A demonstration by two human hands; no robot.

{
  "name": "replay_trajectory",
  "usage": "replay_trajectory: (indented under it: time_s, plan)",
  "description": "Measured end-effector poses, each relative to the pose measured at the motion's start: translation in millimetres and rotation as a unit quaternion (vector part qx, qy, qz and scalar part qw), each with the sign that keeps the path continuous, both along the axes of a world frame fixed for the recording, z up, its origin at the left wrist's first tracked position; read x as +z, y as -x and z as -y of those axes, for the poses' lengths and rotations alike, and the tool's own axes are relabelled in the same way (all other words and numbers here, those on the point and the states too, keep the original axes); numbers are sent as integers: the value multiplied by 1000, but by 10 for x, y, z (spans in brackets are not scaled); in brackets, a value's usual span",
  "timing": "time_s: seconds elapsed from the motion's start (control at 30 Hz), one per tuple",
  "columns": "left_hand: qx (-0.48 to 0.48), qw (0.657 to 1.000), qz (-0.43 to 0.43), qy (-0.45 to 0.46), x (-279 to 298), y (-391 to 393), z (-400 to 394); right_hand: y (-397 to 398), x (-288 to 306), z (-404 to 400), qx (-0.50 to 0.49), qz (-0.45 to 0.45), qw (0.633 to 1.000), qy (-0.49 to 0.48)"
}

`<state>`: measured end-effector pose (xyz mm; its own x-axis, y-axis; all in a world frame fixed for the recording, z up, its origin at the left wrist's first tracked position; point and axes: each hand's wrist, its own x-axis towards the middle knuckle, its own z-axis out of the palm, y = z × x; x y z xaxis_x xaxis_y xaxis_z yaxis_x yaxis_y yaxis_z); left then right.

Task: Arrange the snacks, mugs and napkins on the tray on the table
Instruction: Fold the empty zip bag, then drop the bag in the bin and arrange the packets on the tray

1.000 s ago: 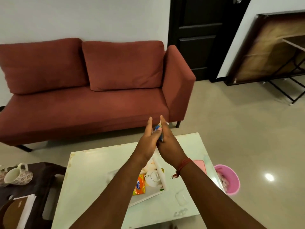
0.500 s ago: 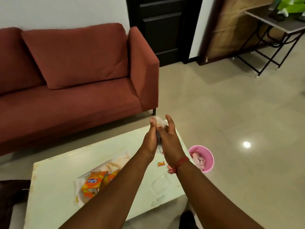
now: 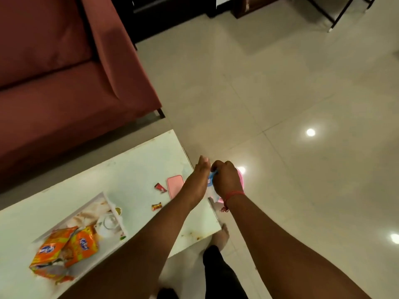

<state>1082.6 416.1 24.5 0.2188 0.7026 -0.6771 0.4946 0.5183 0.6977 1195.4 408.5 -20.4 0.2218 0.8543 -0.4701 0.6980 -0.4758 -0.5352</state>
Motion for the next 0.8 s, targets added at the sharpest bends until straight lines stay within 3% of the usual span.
replay_trajectory:
  time_s: [0.07, 0.17, 0.3, 0.53, 0.8]
  plan:
    - [-190, 963, -173, -78, -381, 2, -22, -170, -427, -15, 22, 42, 998, 33]
    - [-227, 928, -280, -89, -899, 138, -64, -307, -1098, -45, 54, 70, 989, 121]
    - [-301, 864, -372, -155, -1465, 370, -88, -322, -1855, -86, 71, 39, 978, 191]
    - [-360, 822, -418, -145, -1885, 452, -44, -273, -2579, -9, 90, -3, 956, 278]
    - [-336, 830, -418, -153, -1613, 575, 101, -78, -2139, 101, 123, 25, 963, 238]
